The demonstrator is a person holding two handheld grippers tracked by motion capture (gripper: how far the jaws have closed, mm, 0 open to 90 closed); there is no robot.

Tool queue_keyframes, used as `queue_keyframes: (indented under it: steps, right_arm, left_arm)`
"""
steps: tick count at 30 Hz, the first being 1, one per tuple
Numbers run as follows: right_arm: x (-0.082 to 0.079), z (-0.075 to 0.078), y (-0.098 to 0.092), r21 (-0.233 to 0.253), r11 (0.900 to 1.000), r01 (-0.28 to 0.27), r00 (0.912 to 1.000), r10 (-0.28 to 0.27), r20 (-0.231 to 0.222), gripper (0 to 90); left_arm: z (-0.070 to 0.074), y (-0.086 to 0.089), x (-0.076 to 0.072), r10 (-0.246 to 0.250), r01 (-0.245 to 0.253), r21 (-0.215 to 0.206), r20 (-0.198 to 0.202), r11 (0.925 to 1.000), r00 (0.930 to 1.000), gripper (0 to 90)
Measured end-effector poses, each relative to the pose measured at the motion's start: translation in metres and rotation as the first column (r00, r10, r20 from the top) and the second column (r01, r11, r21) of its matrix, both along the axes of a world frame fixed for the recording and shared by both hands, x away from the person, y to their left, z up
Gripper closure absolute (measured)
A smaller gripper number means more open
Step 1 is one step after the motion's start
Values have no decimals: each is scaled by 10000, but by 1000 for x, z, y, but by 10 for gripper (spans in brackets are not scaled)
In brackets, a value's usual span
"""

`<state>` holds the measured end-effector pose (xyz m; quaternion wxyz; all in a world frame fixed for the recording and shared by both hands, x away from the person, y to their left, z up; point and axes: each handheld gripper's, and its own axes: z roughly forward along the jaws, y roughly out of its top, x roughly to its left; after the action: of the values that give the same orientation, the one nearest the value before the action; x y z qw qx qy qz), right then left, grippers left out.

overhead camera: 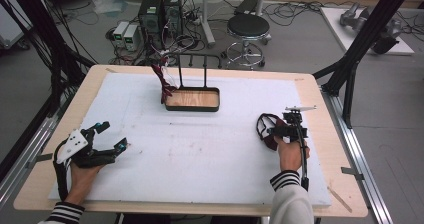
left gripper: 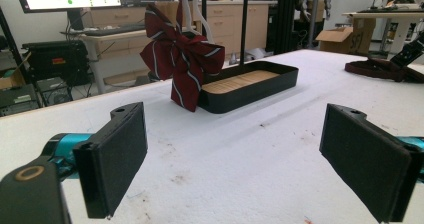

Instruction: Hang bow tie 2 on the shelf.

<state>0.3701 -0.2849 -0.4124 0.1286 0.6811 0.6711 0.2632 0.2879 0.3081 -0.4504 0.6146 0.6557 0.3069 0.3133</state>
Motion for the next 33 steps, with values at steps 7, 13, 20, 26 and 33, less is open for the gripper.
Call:
queue_keyframes:
  steps: [7,13,20,26,33]
  right_arm:
    - [1,-1,1,-72,9999,107,9999,-108,-87,518]
    - [2,-2,0,-49,9997,258,9995,-259,-181,549]
    - [4,-3,0,186,9983,556,9981,-551,-291,475]
    - [6,-5,2,-5,9985,551,9977,-551,-396,437]
    - [7,-6,3,-221,9977,642,9969,-652,-442,449]
  left_arm:
    - [0,0,0,10,-10,32,4,10000,10000,123]
    - [0,0,0,18,-18,15,2,10000,10000,123]
    - [0,0,0,13,-13,33,2,10000,10000,123]
    - [-1,0,0,-1,1,19,0,10000,10000,123]
    - [-1,0,0,-45,46,-28,54,10000,10000,123]
